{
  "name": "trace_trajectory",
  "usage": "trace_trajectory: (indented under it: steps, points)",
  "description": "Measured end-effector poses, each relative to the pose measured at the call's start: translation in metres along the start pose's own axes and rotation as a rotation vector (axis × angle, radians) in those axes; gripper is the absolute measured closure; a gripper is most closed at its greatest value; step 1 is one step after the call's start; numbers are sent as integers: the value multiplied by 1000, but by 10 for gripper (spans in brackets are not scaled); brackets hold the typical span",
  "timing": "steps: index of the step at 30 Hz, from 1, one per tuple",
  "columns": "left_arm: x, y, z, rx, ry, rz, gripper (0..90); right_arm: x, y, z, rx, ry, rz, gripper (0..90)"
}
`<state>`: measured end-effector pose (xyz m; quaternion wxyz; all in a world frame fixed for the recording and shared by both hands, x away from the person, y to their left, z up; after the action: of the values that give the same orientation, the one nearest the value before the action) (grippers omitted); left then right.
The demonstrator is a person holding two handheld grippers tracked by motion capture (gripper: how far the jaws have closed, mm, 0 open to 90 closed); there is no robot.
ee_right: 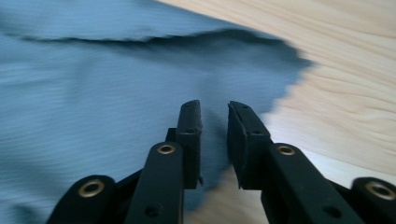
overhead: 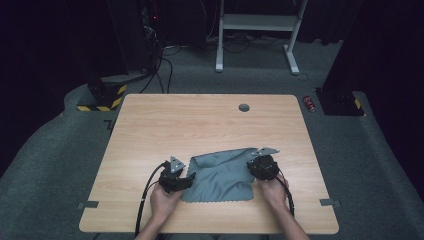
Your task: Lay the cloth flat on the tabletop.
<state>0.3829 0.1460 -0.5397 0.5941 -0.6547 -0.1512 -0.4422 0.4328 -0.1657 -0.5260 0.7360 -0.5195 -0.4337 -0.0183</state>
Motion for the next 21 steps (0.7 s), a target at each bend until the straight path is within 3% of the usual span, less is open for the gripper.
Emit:
trace_trajectory:
  steps: [3,7,8,10,13,14,21]
  points:
    - [0,0,0,-3,1,1,391,1,-2,-8,-62,-8,15,737]
    - [0,-2,1,-11,12,4,439,2,-8,-5,-43,-4,-24,731]
    - [3,-2,1,-20,18,10,439,0,-10,4,-17,-37,-50,719]
    - [9,-5,0,-34,23,0,443,-3,-7,10,4,-53,-52,703]
    - [16,-6,-1,-51,35,-11,452,-7,-2,15,24,-44,-53,689]
    - [23,-6,-3,-74,31,-14,460,-11,1,16,34,-26,-75,677]
    - [35,12,-11,-137,42,61,535,-15,2,16,29,-32,-116,664]
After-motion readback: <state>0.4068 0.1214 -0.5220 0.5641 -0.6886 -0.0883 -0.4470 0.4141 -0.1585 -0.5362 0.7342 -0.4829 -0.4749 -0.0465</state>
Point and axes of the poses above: each handheld gripper's, and its own axes: y roughly forward along the jaws, x roughly out of its top, z roughly to its left, the point moved 2 cm from there along y, roughly forward along the jaws, and after that the axes turned 9 degrees about x, right-handed, at the moved point
